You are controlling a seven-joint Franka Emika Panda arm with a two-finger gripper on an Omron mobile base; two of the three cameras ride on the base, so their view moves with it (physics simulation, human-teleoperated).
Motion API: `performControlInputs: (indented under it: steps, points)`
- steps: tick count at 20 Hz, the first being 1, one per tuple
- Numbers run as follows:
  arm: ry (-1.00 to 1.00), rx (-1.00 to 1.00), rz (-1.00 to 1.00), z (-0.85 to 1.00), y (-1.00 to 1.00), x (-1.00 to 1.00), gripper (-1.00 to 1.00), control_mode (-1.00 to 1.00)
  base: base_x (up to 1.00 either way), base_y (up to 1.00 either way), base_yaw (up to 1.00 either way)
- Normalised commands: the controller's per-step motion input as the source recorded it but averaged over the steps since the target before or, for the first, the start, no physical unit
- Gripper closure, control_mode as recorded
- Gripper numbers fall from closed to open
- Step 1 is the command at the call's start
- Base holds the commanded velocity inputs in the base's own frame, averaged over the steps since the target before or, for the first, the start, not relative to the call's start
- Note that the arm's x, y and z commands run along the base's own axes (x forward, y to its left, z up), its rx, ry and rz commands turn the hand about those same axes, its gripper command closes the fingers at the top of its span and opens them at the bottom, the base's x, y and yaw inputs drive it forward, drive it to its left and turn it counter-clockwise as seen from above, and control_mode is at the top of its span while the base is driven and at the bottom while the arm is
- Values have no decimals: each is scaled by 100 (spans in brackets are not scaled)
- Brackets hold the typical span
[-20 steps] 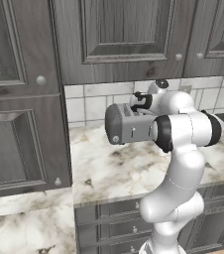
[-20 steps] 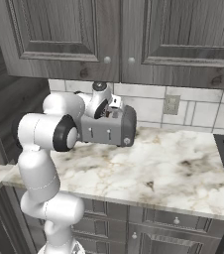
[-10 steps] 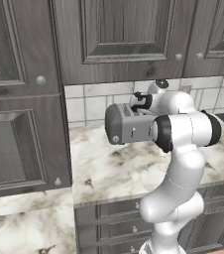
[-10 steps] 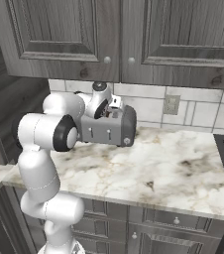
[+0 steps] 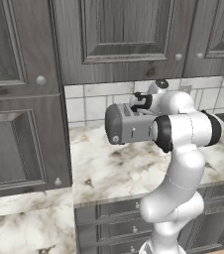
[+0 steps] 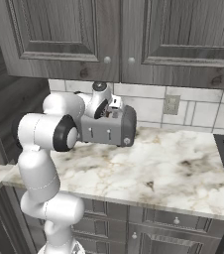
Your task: Start the toaster. Once the lever pops up, take the bread to the plate on the dining counter.
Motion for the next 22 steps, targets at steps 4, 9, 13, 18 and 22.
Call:
performControlInputs:
  steps: [4,9,13,18,22]
  points:
    - [0,0,0,0,0,0,100,-100,0,0,0]
    - [0,0,0,0,0,0,100,-100,0,0,0]
    - [0,0,0,0,0,0,100,-100,0,0,0]
    - [-2,0,0,0,0,-4,100,-100,0,0,0]
    - [-10,0,0,0,0,0,100,-100,0,0,0]
